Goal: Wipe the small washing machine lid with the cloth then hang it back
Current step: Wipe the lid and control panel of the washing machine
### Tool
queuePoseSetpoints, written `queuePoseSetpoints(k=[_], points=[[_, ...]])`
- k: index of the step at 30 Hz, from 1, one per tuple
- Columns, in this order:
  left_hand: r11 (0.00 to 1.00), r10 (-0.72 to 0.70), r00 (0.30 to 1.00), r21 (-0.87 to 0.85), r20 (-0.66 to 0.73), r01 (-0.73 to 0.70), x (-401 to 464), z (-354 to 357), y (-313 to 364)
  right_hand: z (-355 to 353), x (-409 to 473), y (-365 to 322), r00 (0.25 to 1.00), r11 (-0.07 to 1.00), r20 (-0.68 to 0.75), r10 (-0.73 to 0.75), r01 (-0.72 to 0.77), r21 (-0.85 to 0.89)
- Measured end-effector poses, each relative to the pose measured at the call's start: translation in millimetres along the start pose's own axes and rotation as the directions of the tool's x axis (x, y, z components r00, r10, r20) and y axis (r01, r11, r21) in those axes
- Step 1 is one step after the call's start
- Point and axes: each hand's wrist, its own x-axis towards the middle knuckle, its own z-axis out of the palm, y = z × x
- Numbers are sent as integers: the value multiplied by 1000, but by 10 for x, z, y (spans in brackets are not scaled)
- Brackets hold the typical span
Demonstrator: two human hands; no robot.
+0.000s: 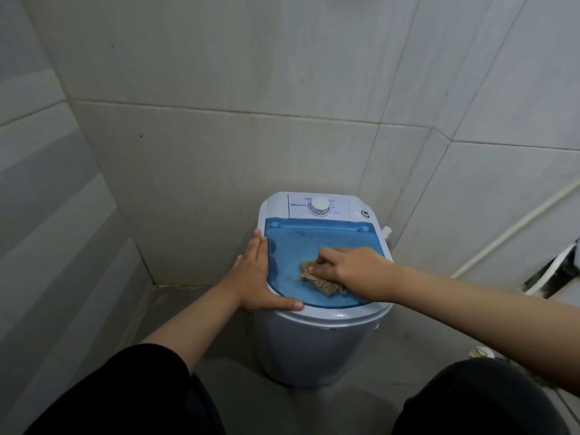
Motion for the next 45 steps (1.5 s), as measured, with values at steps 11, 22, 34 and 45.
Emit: queuePoseSetpoints(k=[11, 22, 34, 45], points=[[1000, -7, 1000, 9, -3, 7, 12, 5, 4, -332, 95, 161, 947, 905, 204, -247, 301, -301], [999, -12, 1000, 33, -13, 12, 24, -6, 17, -487, 194, 181, 919, 976, 388, -77, 150, -160], [999, -8, 1000, 36, 1, 8, -22, 13, 66, -467, 279, 48, 868, 976, 484, 109, 0, -219], [999, -34, 999, 32, -6, 34, -2, -4, 4, -235, -178, 36, 894, 882, 350, 282, -385, 273]])
